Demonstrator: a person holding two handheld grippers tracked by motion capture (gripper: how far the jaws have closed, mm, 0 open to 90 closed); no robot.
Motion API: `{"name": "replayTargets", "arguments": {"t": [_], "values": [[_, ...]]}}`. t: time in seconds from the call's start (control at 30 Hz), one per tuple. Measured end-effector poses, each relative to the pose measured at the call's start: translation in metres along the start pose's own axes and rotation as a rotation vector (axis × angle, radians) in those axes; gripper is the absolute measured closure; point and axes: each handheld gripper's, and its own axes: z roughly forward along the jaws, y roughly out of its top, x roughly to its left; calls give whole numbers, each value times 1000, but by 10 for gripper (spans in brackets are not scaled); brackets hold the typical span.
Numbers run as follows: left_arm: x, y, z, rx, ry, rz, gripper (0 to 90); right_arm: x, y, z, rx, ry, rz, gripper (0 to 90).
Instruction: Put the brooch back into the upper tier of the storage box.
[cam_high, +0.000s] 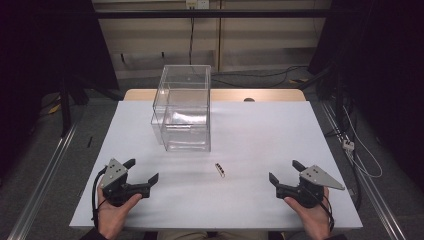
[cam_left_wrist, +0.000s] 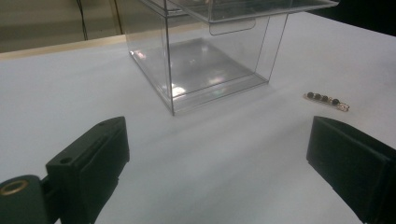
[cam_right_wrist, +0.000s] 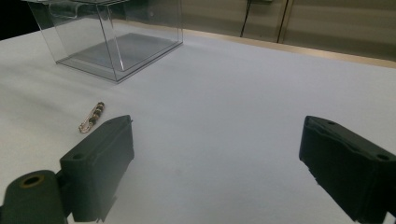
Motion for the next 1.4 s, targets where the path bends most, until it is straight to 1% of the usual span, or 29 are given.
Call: {"name": "replayTargets", "arguments": {"t": [0.03, 0.13, 0.2, 0.23, 0.27, 0.33, 0.37, 0.4, 0.43, 0.5, 0.7, 0.73, 0.87, 0.9, 0.97, 1.0, 1.03, 1.17, 1.2, 1.27, 1.37, 1.4], "values": [[0, 0, 0, 6, 0, 2, 56, 0, 0, 0, 2, 0, -4, 95], [0, 0, 1, 4, -1, -5, 57, 0, 0, 1, 4, 11, 2, 93], [0, 0, 1, 9, -1, -4, 64, 0, 0, 1, 7, 16, 14, 89], [0, 0, 1, 8, 0, -10, 64, 0, 0, 2, 7, 17, 16, 86], [1, 0, 1, 6, 5, -8, 63, 0, 0, 2, 7, 21, 13, 78], [3, -1, 1, 21, 9, -12, 60, 3, 0, 5, 20, 23, 15, 72], [3, -1, 1, 21, 9, -12, 58, 3, 0, 5, 27, 28, 19, 72], [4, -1, 2, 29, 3, -26, 58, 5, 0, 6, 34, 39, 19, 72], [4, -1, 2, 30, 2, -26, 58, 6, 0, 7, 41, 42, 19, 73], [4, -1, 2, 30, 2, -23, 58, 6, 0, 7, 45, 53, 13, 73], [4, -1, 2, 36, 5, -23, 58, 8, 1, 8, 68, 55, 6, 73], [4, -1, 2, 44, 5, -18, 60, 9, 1, 8, 79, 61, -9, 73], [2, -1, 1, 48, 7, -10, 64, 11, 3, 8, 73, 71, -4, 73], [3, -1, 0, 48, 12, -20, 64, 11, 4, 9, 71, 74, -5, 73], [3, -1, 0, 41, 13, -22, 63, 11, 5, 10, 75, 83, 6, 73], [3, 0, 0, 43, 20, -13, 63, 12, 6, 11, 76, 86, 8, 72], [3, 1, -1, 41, 20, -13, 63, 13, 6, 12, 74, 94, 9, 72], [3, 1, 3, 49, 17, -20, 63, 16, 7, 17, 74, 117, 0, 72], [3, 2, 3, 57, 17, -11, 64, 17, 8, 18, 77, 123, -7, 72], [2, 1, 4, 54, 17, -10, 64, 18, 9, 19, 72, 131, -12, 72], [2, 1, 4, 54, 15, -10, 63, 19, 10, 20, 71, 131, -16, 71], [3, 1, 3, 57, 16, -6, 64, 21, 12, 23, 71, 132, -18, 66]]}}
